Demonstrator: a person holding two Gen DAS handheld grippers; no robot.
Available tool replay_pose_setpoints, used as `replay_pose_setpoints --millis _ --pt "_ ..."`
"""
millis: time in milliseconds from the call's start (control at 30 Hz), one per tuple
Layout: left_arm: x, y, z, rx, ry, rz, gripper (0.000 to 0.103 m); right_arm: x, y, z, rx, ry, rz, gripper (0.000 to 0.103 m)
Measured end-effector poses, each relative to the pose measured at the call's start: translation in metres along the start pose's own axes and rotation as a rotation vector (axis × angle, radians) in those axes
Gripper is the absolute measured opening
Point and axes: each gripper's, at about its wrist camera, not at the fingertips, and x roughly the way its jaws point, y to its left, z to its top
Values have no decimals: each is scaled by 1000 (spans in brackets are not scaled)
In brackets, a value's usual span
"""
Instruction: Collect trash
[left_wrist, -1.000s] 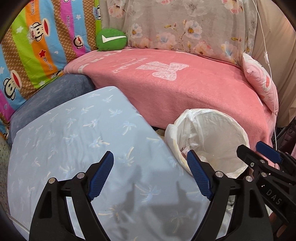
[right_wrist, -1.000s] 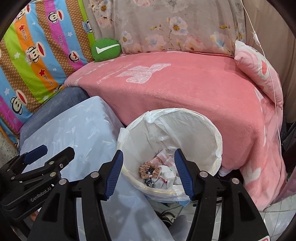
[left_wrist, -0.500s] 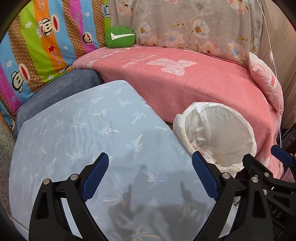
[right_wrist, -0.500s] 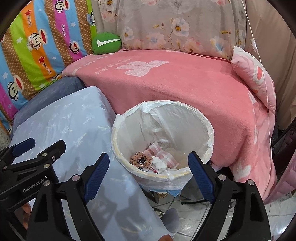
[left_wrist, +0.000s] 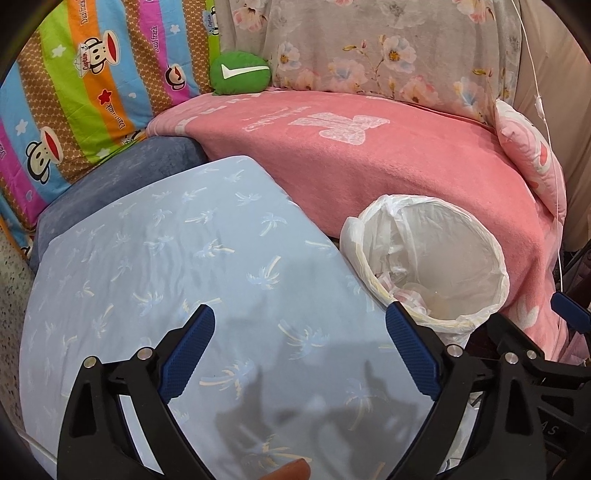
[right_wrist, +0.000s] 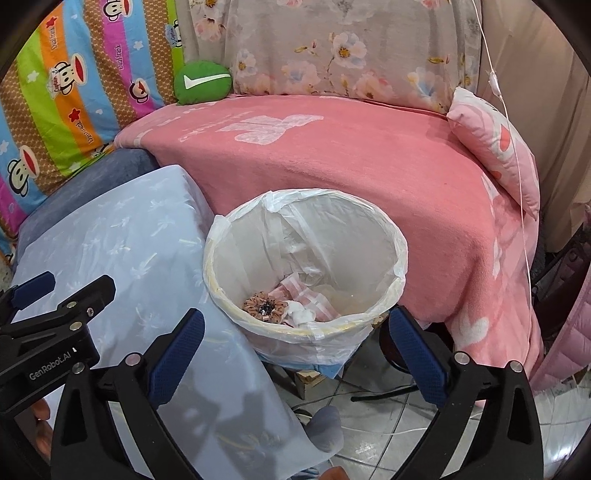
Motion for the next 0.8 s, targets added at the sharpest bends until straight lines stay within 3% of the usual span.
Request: replay_pose_setpoints --millis 800 --pt "-12 -8 2 -6 -7 46 93 -19 -8 2 -30 -24 -41 98"
